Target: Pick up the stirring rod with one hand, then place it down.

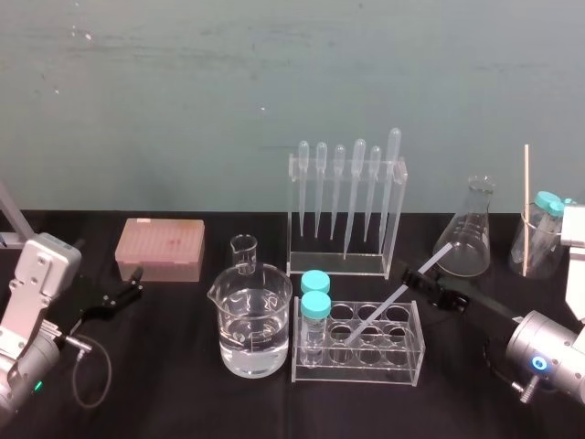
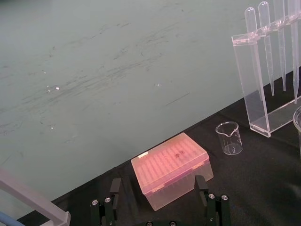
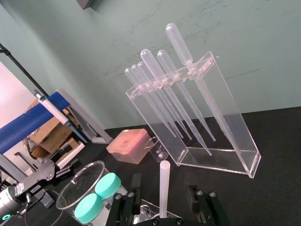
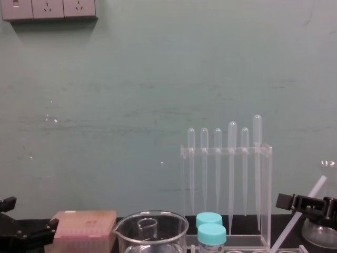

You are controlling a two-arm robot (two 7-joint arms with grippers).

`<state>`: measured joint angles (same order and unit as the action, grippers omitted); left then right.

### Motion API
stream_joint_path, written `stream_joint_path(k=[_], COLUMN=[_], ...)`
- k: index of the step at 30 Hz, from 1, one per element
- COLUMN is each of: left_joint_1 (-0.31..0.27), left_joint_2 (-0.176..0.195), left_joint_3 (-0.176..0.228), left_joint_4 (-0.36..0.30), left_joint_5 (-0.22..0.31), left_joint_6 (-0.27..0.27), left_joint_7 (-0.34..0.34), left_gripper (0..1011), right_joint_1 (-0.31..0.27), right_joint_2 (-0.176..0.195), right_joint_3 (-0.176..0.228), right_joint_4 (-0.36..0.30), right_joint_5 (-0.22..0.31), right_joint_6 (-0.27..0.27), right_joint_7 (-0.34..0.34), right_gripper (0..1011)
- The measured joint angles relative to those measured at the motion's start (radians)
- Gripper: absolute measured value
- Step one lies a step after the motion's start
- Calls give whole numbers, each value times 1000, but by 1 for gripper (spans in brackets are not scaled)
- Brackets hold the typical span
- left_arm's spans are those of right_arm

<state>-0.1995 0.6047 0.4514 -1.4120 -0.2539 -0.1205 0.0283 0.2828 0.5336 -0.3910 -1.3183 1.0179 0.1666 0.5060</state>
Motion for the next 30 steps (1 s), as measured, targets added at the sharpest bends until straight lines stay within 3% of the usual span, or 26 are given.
stream_joint_path(k=[13,15,25,30], left_joint_1=[0,0,0,0], left_joint_2=[0,0,0,0], left_joint_3=[0,0,0,0], left_joint_4=[0,0,0,0], left_joint_5=[0,0,0,0], left_joint_6=[0,0,0,0], left_joint_7=[0,0,0,0], left_gripper=[1000,1000,1000,1000], right_joint_1=[0,0,0,9], right_joint_2=[-1,-1,1,13], right_joint_3=[1,1,-2,-19], right_joint_4=[0,0,-1,-16], right_joint_5=[1,1,0,-28], right_joint_6=[0,0,-4,-29], right_joint_7=[1,1,1,11], right_gripper=[207,112,72,72])
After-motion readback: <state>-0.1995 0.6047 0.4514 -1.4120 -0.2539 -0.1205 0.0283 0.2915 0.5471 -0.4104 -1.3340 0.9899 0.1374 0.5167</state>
